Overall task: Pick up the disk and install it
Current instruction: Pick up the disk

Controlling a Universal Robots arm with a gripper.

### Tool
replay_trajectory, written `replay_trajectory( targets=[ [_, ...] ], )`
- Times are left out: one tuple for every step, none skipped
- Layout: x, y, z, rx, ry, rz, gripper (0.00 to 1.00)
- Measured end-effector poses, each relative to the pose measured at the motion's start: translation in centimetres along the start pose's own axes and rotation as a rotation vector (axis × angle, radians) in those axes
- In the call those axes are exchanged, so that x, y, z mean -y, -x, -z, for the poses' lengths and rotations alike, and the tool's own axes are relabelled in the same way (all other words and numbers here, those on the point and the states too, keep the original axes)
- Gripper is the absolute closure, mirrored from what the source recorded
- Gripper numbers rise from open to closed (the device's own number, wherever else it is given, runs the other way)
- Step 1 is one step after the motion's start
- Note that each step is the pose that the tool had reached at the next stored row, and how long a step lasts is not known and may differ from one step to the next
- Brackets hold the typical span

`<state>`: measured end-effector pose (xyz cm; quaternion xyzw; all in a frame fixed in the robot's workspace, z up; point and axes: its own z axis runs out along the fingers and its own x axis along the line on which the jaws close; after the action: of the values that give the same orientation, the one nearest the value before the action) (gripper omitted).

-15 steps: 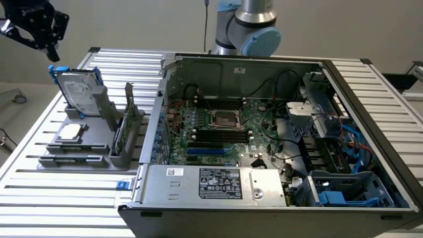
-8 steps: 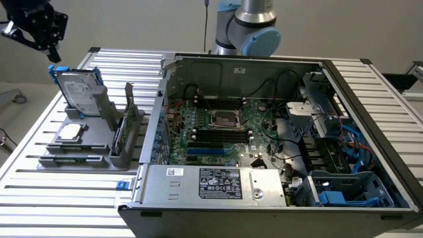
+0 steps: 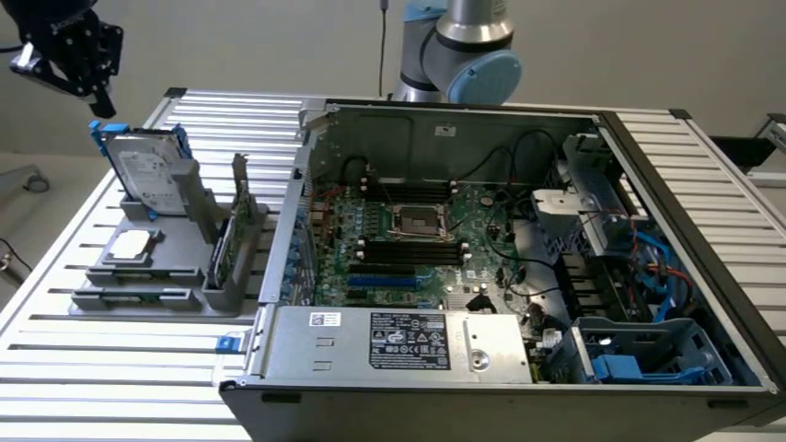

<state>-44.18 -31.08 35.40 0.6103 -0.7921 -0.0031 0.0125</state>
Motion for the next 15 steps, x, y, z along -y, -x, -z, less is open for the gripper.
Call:
replay_trajectory(
  targets=[
    [0.0,0.0,-0.02,0.0017,-0.0013,0.018,0.89],
    [-0.01,0.0,-0.05,0.0042,-0.003,0.034,0.89],
    [-0.01,0.01,-0.07,0.0069,-0.0048,0.05,0.89],
    [0.0,0.0,-0.1,0.0096,-0.0066,0.067,0.89],
    [0.0,0.0,-0.11,0.0122,-0.0082,0.084,0.89],
    [0.0,0.0,-0.14,0.015,-0.0101,0.1,0.89],
    [0.0,0.01,-0.16,0.0175,-0.0118,0.117,0.89],
    [0.0,0.0,-0.19,0.02,-0.0135,0.133,0.89],
    [0.0,0.0,-0.22,0.0227,-0.0153,0.149,0.89],
    [0.0,0.0,-0.24,0.0253,-0.0169,0.165,0.89],
    [0.0,0.0,-0.26,0.0279,-0.0186,0.182,0.89],
    [0.0,0.0,-0.28,0.0303,-0.0199,0.198,0.89],
    [0.0,0.01,-0.29,0.0326,-0.021,0.214,0.89],
    [0.01,0.01,-0.3,0.0337,-0.0216,0.232,0.89],
    [0.01,0.01,-0.3,0.0341,-0.022,0.248,0.89]
  ],
)
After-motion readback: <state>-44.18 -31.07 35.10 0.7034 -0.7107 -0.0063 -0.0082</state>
